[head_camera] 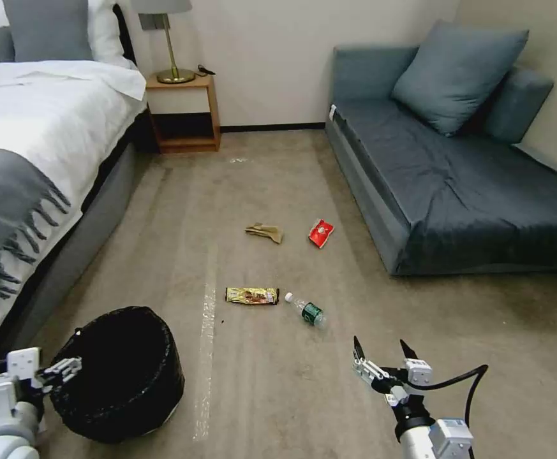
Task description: Pick up the trash bin, then pick up the garbage on the floor and place it into the trash bin.
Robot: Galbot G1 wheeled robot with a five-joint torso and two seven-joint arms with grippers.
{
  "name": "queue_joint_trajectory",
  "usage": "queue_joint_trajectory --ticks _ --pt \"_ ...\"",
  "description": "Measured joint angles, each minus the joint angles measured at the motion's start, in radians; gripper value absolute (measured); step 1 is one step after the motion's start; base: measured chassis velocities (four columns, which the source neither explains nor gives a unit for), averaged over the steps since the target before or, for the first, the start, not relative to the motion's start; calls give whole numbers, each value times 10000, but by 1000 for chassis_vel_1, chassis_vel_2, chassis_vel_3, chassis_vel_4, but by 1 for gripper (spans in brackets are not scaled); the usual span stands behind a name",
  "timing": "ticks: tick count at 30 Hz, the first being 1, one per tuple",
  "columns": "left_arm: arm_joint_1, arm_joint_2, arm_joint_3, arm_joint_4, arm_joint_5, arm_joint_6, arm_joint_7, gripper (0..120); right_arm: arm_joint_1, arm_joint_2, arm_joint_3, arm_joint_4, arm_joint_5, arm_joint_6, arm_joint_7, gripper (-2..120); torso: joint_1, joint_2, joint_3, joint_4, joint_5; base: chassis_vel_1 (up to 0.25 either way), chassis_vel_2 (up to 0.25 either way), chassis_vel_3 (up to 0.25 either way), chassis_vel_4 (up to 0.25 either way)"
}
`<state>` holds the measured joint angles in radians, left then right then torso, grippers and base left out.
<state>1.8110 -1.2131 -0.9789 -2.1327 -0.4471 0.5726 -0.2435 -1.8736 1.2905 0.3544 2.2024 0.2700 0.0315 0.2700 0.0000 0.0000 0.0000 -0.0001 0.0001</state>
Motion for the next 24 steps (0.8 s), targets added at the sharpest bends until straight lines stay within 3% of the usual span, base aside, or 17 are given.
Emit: queue_joint_trajectory --ticks 8,19,24 --pt "-96 37 -12 -26 -30 903 -91 95 -51 79 50 -33 -114 112 46 100 0 0 0 0 0 0 0 0 0" --pt "-538 227 126 382 -640 1419 -391 97 -37 193 34 -107 -199 128 71 100 0 0 0 0 -1 0 0 0 0" --pt "-945 273 432 657 -1288 1663 -699 97 -25 217 20 -106 -239 84 74 100 0 0 0 0 -1 0 0 0 0"
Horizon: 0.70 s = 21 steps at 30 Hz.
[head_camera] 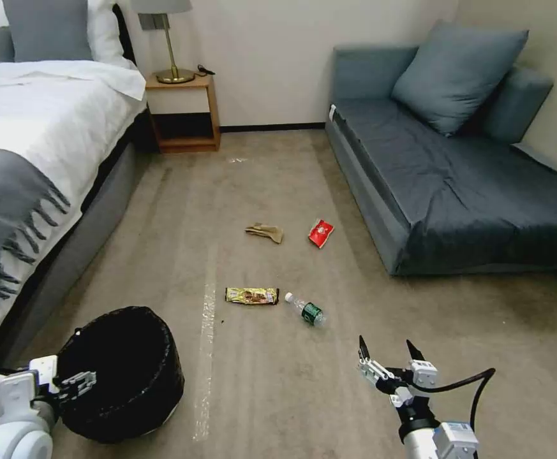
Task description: Pick up the trash bin, then pick up the garbage on the floor and place it into the trash bin.
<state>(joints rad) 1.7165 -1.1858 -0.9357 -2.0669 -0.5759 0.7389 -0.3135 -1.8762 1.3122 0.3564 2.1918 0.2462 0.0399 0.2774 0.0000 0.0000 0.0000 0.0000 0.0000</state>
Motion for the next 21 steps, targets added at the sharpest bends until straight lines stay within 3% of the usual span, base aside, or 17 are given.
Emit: queue_joint_trajectory --ticks 9,21 --pt "-465 -23 475 447 -507 3 -406 100 40 40 44 -67 -18 -103 34 100 0 0 0 0 0 0 0 0 0" --pt "-629 -55 655 1114 -20 -62 -452 100 99 120 -19 -169 -44 -120 68 100 0 1 -1 2 13 0 0 0 0"
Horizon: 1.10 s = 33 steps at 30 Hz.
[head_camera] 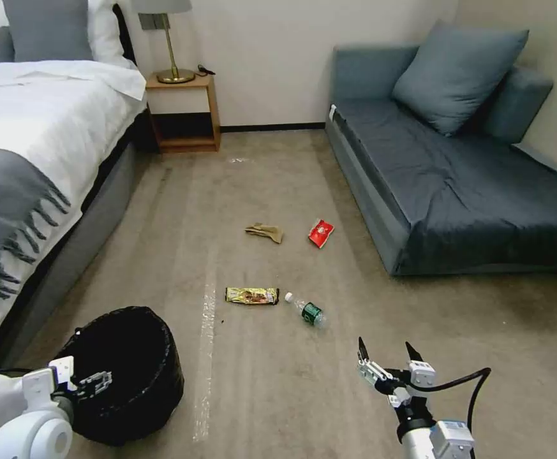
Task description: Pick up the trash bin, then pick up the garbage on the floor and place it into the trash bin.
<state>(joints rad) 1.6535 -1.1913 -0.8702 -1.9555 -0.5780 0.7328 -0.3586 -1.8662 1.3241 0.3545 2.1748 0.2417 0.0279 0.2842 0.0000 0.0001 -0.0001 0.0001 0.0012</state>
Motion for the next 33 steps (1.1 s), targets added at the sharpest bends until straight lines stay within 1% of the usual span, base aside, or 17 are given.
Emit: queue_joint_trajectory --ticks 4,8,10,12,13,14,16,18,21,22,24,25,26,28,29,31,33 --pt "-71 -73 99 73 66 -10 -79 99 -32 -32 5 0 0 12 43 100 0 1 -1 0 8 0 0 0 0" --pt "-127 -175 177 147 152 -20 -29 86 -60 -107 22 22 15 29 101 100 -1 2 -3 4 12 0 0 0 0" --pt "-128 -184 181 156 169 -21 -10 86 -60 -115 24 27 18 29 104 100 -1 2 -3 4 12 0 0 0 0" --pt "-131 -238 215 207 260 -28 72 79 -59 -160 38 63 34 25 125 100 -1 2 -3 4 13 0 0 0 0" --pt "-131 -238 215 207 260 -28 72 79 -59 -160 38 63 34 25 125 100 -1 2 -3 4 13 0 0 0 0" --pt "-130 -293 235 217 275 -63 97 75 -55 -200 40 85 48 8 145 100 -1 3 -4 5 11 0 0 0 0" --pt "-107 -374 236 222 263 -263 98 71 -52 -250 35 90 71 -6 164 100 -1 3 -3 4 6 0 0 0 0" --pt "-102 -397 235 222 212 -339 99 70 -49 -268 30 90 78 -7 168 100 -1 3 -3 4 5 0 0 0 0" --pt "-98 -464 235 222 125 -621 39 69 -36 -334 24 90 118 -17 178 100 -2 2 -2 3 -8 0 0 0 0" --pt "-98 -464 235 222 125 -621 39 69 -36 -334 24 90 118 -17 178 100 -2 2 -2 3 -8 0 0 0 0" --pt "-91 -520 247 221 81 -872 -52 67 -26 -377 25 90 157 -30 189 100 -1 2 -1 2 -13 0 0 0 0" --pt "-77 -586 277 169 17 -1131 -138 63 -10 -419 30 89 198 -40 203 100 -1 1 0 3 -15 0 0 0 0" --pt "-77 -586 277 169 17 -1131 -138 63 -10 -419 30 89 198 -40 203 100 -1 1 0 3 -15 0 0 0 0" --pt "-48 -664 321 56 -9 -1381 -181 57 12 -460 42 84 266 -45 216 100 0 -1 2 -7 -25 0 0 0 0" --pt "-5 -721 365 -56 -10 -1513 -183 53 27 -481 48 81 320 -45 219 100 0 -1 2 -9 -28 0 0 0 0" --pt "28 -767 407 -145 3 -1618 -182 51 34 -495 49 80 365 -42 220 100 0 -1 3 -9 -29 0 0 0 0" --pt "107 -898 510 -380 151 -1841 -182 43 59 -526 50 81 525 -30 220 100 0 -2 4 -8 -34 0 0 0 0"
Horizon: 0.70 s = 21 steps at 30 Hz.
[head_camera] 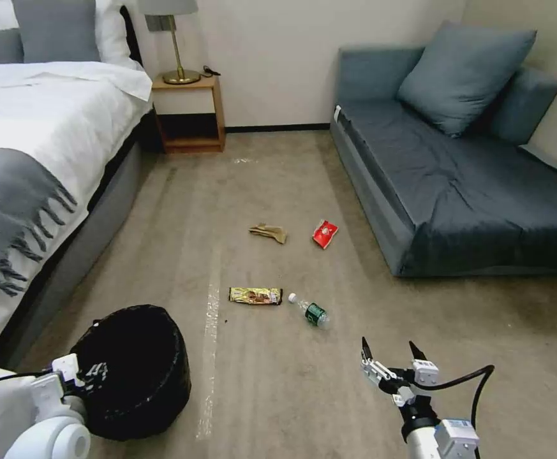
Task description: Pick up the trash bin, then pick up the garbage on the floor and place it into the trash bin.
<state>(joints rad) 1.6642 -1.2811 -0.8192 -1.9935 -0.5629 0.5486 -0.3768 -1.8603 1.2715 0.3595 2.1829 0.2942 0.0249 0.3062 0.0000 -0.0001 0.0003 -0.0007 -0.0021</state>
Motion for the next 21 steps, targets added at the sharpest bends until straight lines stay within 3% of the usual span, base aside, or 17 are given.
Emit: queue_joint_trajectory --ticks 6,8,10,13,21 --pt "88 -312 238 -654 575 -264 10 26 65 -51 0 2 226 30 -140 100 1 -1 2 1 -6 0 0 0 0" --pt "95 -337 262 -717 643 -291 2 25 69 -52 -1 1 236 30 -150 100 0 -1 2 1 -6 0 0 0 0" --pt "132 -461 312 -1157 1093 -379 -166 15 102 -58 -2 0 331 30 -233 100 1 -2 1 3 5 0 0 0 0" --pt "180 -529 327 -1490 1371 -447 -308 8 127 -67 -5 0 412 14 -269 100 0 -2 0 6 10 0 0 0 0" --pt "242 -665 359 -2060 1977 -614 -620 7 267 -49 -38 -123 590 -102 -299 100 1 -2 -2 7 21 0 0 0 0"
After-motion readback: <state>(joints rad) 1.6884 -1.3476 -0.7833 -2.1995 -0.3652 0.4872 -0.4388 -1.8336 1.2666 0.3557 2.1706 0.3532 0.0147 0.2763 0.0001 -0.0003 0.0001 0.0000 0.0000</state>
